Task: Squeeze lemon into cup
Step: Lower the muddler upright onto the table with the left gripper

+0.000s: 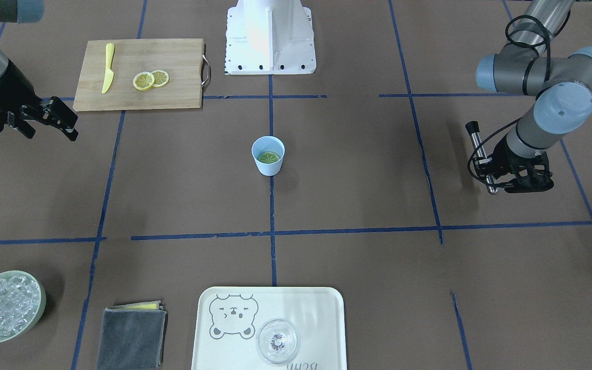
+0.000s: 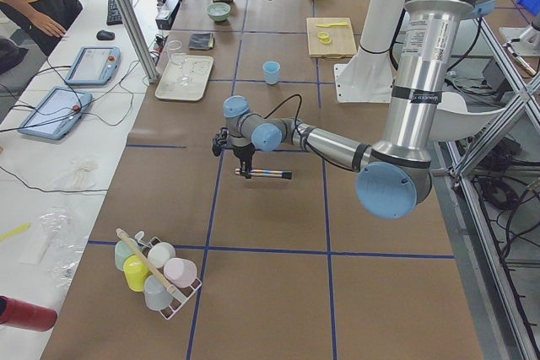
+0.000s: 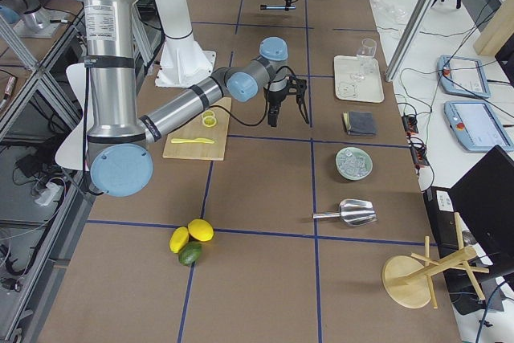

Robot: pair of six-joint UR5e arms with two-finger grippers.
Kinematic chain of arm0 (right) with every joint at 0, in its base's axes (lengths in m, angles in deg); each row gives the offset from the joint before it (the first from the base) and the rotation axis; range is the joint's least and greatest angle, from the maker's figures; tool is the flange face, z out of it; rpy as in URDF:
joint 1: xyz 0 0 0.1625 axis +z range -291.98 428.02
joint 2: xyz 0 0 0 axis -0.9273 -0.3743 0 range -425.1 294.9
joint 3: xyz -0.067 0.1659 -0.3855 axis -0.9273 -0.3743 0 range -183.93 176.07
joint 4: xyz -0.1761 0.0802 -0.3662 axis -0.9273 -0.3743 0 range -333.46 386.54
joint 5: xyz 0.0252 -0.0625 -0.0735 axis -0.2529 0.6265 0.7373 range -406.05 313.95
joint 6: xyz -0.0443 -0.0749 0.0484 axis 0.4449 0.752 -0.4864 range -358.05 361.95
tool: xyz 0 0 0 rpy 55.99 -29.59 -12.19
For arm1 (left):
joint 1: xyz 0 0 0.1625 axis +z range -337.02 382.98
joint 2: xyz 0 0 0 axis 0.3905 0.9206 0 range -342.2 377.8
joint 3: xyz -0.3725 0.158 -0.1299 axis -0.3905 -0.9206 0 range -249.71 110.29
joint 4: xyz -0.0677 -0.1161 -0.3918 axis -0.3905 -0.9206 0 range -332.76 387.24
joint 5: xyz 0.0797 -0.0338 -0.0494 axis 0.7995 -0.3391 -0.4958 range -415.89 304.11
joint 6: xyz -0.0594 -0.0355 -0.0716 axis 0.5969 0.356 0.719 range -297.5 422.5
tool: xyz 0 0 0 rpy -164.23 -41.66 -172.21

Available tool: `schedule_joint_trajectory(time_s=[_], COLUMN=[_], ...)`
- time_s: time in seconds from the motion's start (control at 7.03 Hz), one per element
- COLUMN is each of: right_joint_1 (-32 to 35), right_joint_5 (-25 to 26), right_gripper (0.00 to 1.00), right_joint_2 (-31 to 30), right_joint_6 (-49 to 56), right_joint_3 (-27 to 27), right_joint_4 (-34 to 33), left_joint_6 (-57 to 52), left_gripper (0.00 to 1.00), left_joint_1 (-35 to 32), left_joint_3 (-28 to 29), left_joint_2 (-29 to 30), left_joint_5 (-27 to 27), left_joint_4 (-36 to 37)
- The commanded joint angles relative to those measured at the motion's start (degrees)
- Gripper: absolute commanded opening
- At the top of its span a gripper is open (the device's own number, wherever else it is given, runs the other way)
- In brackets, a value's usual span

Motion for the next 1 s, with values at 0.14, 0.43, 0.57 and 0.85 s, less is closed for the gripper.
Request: schedule_joint_trajectory(time_s=[0.14,0.43,0.57,0.85], right_joint_1=[0.0,0.0,0.0,0.0], right_joint_5=[0.0,0.0,0.0,0.0], right_gripper=[1.0,1.0,1.0,1.0], right_joint_2=[0.1,0.1,0.1,0.1], right_joint_6=[0.0,0.0,0.0,0.0], right_joint_3=[-0.1,-0.2,-0.2,-0.2], right_joint_4=[0.0,0.0,0.0,0.0], left_joint_6=[-0.1,-0.4,-0.5,-0.6], left_gripper=[0.0,0.0,0.0,0.0], left_joint_1=[0.1,0.2,0.6,1.8], left_joint_3=[0.9,1.6,1.7,2.0], left_joint_2=[0.2,0.4,0.4,0.5], left_joint_5=[-0.1,0.0,0.0,0.0], left_joint_4=[-0.4,-0.5,-0.5,-0.4])
